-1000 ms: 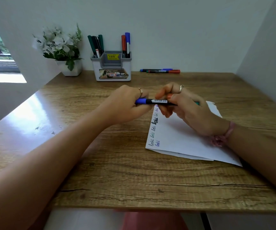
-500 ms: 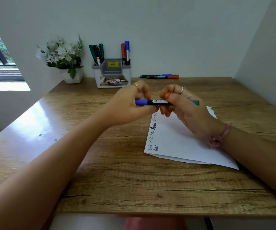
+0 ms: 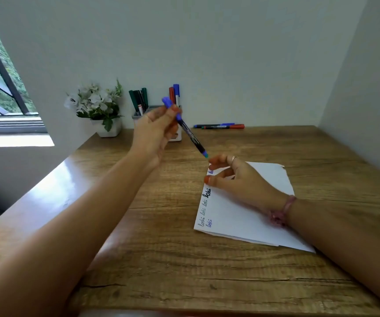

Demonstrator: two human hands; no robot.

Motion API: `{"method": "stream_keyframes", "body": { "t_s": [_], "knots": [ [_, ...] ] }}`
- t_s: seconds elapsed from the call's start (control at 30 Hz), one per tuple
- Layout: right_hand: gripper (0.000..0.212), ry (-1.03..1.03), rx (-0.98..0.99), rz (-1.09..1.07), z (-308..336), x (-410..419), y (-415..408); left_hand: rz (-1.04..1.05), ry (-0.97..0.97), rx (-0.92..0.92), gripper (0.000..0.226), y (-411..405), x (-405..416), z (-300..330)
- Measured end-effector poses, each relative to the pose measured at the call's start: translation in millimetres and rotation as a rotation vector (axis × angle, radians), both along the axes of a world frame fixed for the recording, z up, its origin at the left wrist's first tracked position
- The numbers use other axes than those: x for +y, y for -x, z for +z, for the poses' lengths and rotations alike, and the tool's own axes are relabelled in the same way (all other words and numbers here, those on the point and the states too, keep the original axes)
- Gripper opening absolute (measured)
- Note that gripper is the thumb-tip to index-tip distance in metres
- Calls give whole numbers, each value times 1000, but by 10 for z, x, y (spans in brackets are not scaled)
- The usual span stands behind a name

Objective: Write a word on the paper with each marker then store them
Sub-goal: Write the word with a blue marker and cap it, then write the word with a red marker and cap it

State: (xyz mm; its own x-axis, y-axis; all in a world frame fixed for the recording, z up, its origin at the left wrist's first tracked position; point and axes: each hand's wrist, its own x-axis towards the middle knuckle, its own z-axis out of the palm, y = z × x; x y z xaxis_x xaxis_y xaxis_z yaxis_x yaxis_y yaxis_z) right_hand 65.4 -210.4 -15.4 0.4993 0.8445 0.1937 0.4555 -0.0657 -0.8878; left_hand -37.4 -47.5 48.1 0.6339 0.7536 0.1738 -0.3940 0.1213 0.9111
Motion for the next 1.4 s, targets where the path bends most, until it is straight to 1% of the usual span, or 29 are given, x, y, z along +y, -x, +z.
{"method": "stream_keyframes", "body": {
  "t_s": [0.1,0.23,0.33,0.43,0.53,0.73,0.93,1.1,1.2,1.27,1.3,1.37,1.4],
  "knots": [
    [39,32,-57,-10,-13,-5,2,197,7,-108,31,-189,393,292],
    [35,66,-162,-5,-25,-16,-2,395,-108,-185,19,-461,790,550],
    [33,69,-212,-14,-40,-12,-11,486,-223,-158,21,-636,980,557],
    [33,72,-232,-13,-55,-4,-19,546,-330,-67,28,-797,1139,480],
    [32,75,-246,-12,-50,-3,-12,522,-410,49,33,-907,1246,389],
    [33,85,-250,-13,-44,-4,0,478,-522,228,34,-1052,1336,230],
    [29,99,-259,-7,-32,-6,-2,475,-710,440,35,-1173,1374,90],
    [27,98,-264,0,-37,-7,8,475,-734,503,32,-1204,1395,5],
    [27,101,-273,1,-41,-1,3,548,-773,471,28,-1196,1333,-7],
    [27,106,-277,1,-42,4,4,612,-921,417,22,-1219,1208,17],
    [27,108,-277,2,-41,6,6,607,-1020,386,21,-1247,1121,33],
    [27,110,-281,0,-39,7,10,485,-1228,339,19,-1350,917,29],
    [27,109,-282,-3,-38,6,11,391,-1317,352,20,-1421,813,0]
  ]
}}
